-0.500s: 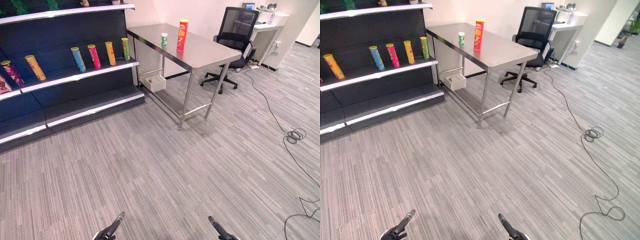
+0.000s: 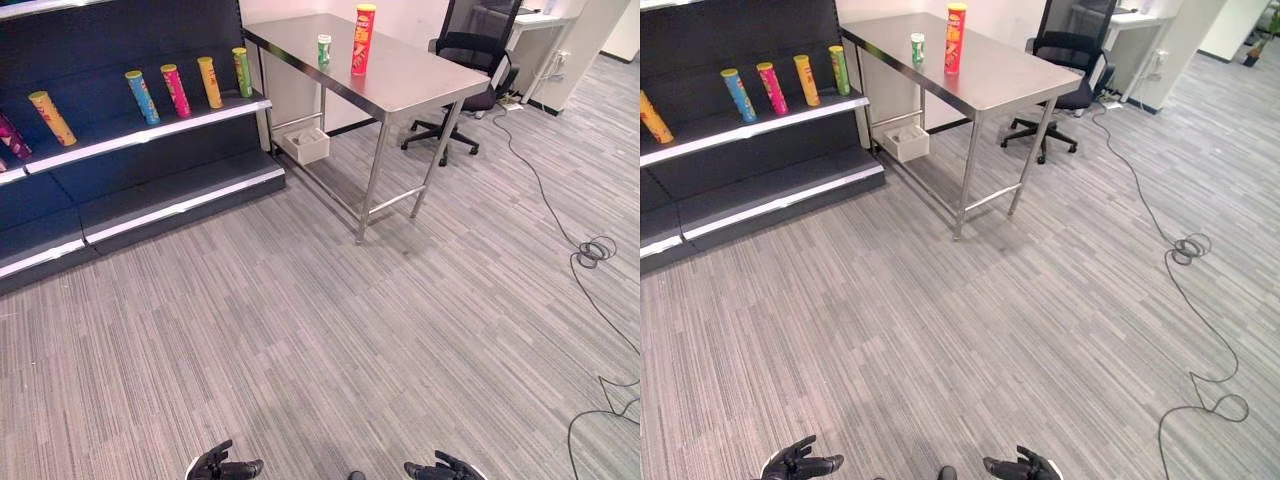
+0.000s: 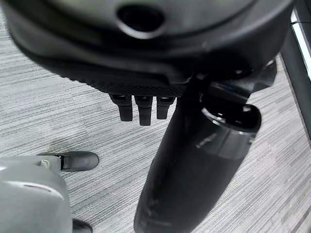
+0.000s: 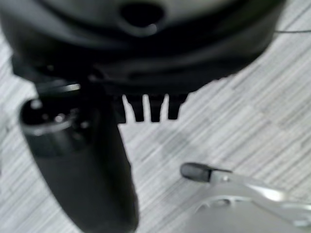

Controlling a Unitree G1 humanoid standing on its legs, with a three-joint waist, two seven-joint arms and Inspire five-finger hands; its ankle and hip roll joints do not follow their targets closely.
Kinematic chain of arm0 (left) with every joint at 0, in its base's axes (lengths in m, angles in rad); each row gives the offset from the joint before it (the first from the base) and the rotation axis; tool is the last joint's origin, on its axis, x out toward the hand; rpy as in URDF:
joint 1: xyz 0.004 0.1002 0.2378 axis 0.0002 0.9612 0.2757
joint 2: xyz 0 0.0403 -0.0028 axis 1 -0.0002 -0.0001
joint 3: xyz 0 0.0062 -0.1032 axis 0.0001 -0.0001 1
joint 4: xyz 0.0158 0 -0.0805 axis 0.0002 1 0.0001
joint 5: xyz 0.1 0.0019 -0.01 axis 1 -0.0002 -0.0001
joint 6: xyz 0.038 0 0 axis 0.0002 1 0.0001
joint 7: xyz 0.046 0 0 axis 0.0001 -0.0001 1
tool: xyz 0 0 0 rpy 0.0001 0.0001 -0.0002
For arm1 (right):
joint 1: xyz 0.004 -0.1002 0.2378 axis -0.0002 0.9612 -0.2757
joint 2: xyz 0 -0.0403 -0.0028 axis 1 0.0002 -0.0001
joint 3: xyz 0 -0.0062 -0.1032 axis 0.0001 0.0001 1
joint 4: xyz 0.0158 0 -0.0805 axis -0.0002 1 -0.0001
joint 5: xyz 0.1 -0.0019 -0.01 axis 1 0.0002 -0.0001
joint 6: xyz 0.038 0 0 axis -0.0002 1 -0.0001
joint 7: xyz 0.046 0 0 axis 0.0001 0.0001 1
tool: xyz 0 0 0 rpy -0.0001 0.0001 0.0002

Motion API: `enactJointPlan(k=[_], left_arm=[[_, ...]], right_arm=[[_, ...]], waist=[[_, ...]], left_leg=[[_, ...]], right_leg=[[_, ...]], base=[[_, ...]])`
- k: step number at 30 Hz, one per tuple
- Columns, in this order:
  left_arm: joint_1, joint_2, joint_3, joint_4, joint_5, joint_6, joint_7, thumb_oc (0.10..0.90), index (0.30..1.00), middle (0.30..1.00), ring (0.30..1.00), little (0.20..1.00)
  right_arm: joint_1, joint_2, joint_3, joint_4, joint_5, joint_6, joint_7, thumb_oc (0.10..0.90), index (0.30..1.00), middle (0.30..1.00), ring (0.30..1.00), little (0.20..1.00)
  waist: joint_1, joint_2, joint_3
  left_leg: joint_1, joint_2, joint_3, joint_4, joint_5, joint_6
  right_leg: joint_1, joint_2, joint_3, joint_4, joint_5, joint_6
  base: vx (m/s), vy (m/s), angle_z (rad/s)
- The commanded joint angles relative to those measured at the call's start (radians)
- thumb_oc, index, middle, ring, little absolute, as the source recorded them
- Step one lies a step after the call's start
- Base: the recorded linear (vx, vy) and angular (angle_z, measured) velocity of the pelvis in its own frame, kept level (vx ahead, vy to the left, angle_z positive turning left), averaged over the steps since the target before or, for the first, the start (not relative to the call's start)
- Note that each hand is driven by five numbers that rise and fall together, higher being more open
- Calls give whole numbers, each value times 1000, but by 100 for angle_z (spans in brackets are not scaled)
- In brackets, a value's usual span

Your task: Put the goods on the table back onto the shelves and tidy them up.

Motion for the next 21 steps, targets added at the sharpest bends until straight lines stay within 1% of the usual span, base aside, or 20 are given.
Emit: enactJointPlan(k=[1,8,11,12,13,15,16,17,18,19,20,21], left_arm=[[-51,29,-14,7,43,-44,-15,800,900,900,900,900],[-62,35,-19,2,39,-44,-11,800,900,900,900,900],[-69,33,-21,13,34,-43,-9,800,900,900,900,900],[-71,33,-20,15,30,-42,-7,800,900,900,900,900],[-71,33,-20,15,30,-42,-7,800,900,900,900,900],[-75,33,-21,12,18,-39,-5,800,900,900,900,900],[-78,33,-21,9,11,-41,-3,800,900,900,900,900],[-78,33,-21,9,11,-41,-3,800,900,900,900,900],[-76,36,-11,-13,-19,-41,-2,800,900,900,900,900],[-76,34,-7,-19,-33,-42,-1,800,900,900,900,900],[-78,33,-2,-21,-48,-40,5,800,900,900,900,900],[-79,30,2,-15,-51,-37,2,800,900,900,900,900]], right_arm=[[-47,-56,-6,13,-18,-30,-10,800,900,900,900,900],[-55,-65,1,7,-24,-27,-10,800,900,900,900,900],[-64,-68,8,11,-23,-27,-9,800,900,900,900,900],[-70,-72,12,7,-24,-27,-10,800,900,900,900,900],[-71,-72,12,7,-24,-27,-10,800,900,900,900,900],[-71,-80,13,-13,-18,-31,-13,800,900,900,900,900],[-74,-82,15,-16,-14,-33,-13,800,900,900,900,900],[-74,-82,15,-16,-14,-33,-13,800,900,900,900,900],[-70,-86,15,-39,-5,-37,-17,800,900,900,900,900],[-69,-89,16,-49,-3,-39,-17,800,900,900,900,900],[-70,-91,17,-63,-3,-42,-20,800,900,900,900,900],[-69,-90,16,-69,-3,-40,-22,800,900,900,900,900]], waist=[[4,-3,-24],[1,1,-1],[4,-1,7],[7,-5,19],[7,-5,19],[9,-17,45],[11,-20,58],[11,-20,57],[21,-30,88],[25,-33,103],[19,-35,110],[17,-38,112]], left_leg=[[-26,42,50,-5,45,-57],[-43,44,34,-5,51,-56],[-58,48,28,-5,60,-57],[-68,54,25,18,57,-58],[-69,54,25,20,56,-59],[-121,67,12,124,30,-66],[-145,71,3,171,32,-70],[-145,71,2,172,32,-70],[-237,85,-26,344,73,-85],[-272,89,-32,406,101,-88],[-308,118,-11,475,131,-93],[-318,143,14,526,149,-90]], right_leg=[[26,-80,15,6,-38,135],[7,-71,25,6,-36,126],[-8,-65,28,6,-34,122],[-11,-61,32,9,-38,117],[-11,-61,32,9,-38,117],[-17,-58,33,14,-44,105],[-17,-54,33,16,-47,99],[-17,-54,33,16,-47,99],[-9,-40,33,19,-56,76],[-5,-37,31,24,-61,69],[-3,-29,18,33,-70,58],[7,-19,15,39,-83,47]], base=[[0,0,0],[-6,-39,1],[22,-69,0],[28,-61,2],[44,-135,3],[22,-137,11],[9,-88,11],[45,-195,11],[48,-190,1],[77,-258,26],[99,-164,14],[138,-156,12]])
